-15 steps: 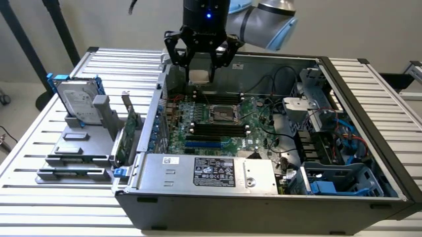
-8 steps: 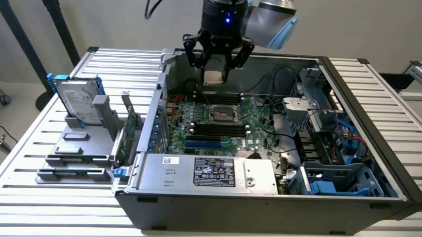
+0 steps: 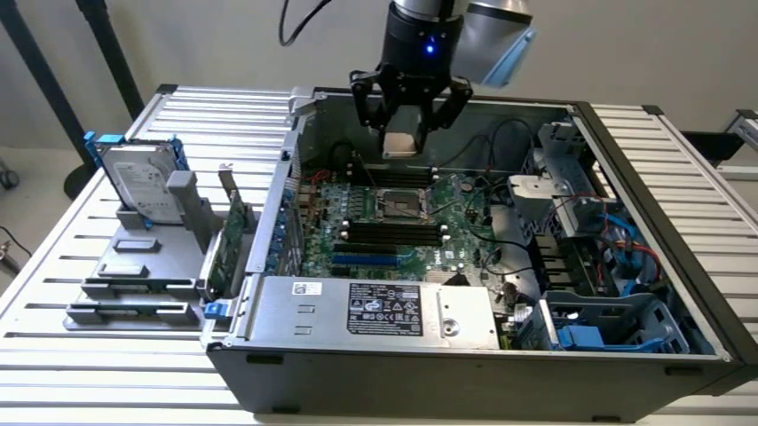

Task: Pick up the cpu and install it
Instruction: 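Pick up the cpu and move it towards the insertion slot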

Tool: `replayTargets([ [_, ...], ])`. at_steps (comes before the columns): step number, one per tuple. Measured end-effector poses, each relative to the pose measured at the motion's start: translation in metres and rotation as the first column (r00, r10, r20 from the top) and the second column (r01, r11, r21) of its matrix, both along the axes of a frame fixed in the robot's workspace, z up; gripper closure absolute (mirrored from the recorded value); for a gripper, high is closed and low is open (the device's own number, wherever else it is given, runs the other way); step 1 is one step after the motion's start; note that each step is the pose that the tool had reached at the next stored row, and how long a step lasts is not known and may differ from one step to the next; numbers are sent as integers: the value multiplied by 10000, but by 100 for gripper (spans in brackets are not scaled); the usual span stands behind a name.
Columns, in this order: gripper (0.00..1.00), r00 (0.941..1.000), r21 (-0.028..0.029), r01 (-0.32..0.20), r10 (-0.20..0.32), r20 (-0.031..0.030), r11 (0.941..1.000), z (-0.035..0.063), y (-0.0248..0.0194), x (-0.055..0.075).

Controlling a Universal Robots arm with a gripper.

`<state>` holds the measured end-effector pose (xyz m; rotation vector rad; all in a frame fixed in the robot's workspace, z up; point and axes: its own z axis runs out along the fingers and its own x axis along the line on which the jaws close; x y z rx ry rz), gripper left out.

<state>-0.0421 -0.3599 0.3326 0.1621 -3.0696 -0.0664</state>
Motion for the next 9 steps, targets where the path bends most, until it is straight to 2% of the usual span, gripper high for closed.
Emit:
replayTargets([
  [3, 45, 10000, 0, 18, -18, -2, 10000, -54, 43, 36],
  [7, 45, 10000, 1, 21, -21, -1, 10000, -128, 137, 63],
  [9, 45, 10000, -1, 35, -35, -2, 10000, -163, 169, 74],
])
